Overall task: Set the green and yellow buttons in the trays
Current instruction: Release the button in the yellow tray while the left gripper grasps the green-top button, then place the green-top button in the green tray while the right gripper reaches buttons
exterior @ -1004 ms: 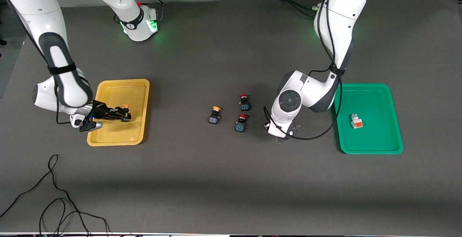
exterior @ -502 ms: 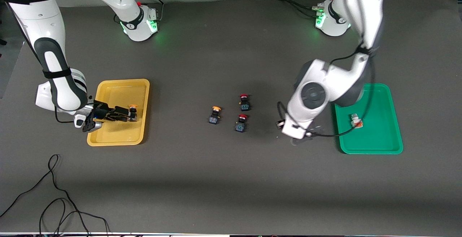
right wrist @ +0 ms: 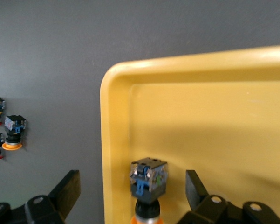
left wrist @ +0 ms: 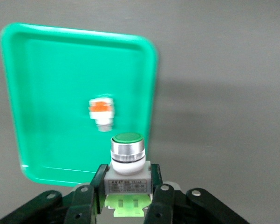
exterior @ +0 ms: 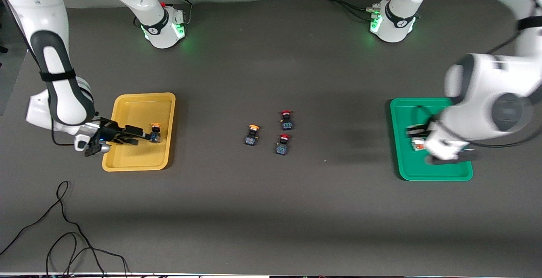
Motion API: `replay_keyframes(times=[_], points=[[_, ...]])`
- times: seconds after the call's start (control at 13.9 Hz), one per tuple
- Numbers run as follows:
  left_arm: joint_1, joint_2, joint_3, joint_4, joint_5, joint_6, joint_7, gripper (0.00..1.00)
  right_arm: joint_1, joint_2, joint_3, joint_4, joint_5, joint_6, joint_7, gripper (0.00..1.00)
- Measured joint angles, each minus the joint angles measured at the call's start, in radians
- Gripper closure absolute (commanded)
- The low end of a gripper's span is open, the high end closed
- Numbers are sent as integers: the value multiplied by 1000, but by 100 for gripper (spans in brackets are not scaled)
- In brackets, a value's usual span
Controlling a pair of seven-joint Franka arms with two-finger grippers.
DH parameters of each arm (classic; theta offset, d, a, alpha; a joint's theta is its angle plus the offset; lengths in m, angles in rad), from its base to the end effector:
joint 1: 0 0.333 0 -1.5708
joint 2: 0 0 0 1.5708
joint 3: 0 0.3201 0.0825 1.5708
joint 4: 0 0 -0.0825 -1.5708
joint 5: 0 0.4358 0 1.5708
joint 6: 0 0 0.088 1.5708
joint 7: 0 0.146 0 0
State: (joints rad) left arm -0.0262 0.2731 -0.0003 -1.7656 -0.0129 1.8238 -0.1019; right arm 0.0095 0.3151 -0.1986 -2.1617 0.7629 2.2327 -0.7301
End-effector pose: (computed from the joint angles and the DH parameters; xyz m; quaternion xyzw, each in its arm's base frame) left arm 0.6465 -0.0187 0.3347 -0.9934 -0.0397 0.1074 0.0008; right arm 0.5723 -0.0712 0.1682 -0.9663 0.0028 -0.0118 0.2570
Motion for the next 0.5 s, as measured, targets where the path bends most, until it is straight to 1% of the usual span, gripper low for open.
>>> replay_keyframes(times=[0.14, 0.29, 0.36, 0.5], points=[[109, 3, 2, -28, 9, 35, 163, 94, 2, -70, 32, 25, -163, -1, 190, 0], [167, 12, 2, -84, 26, 129, 253, 94, 3, -124, 90, 46, -277, -6, 377, 0], [176, 21, 1, -125, 47, 195, 270, 94, 5, -140, 125, 58, -305, -16, 465, 0], [178, 53, -1, -213, 78, 342, 274, 94, 7, -149, 206, 92, -333, -23, 644, 0]])
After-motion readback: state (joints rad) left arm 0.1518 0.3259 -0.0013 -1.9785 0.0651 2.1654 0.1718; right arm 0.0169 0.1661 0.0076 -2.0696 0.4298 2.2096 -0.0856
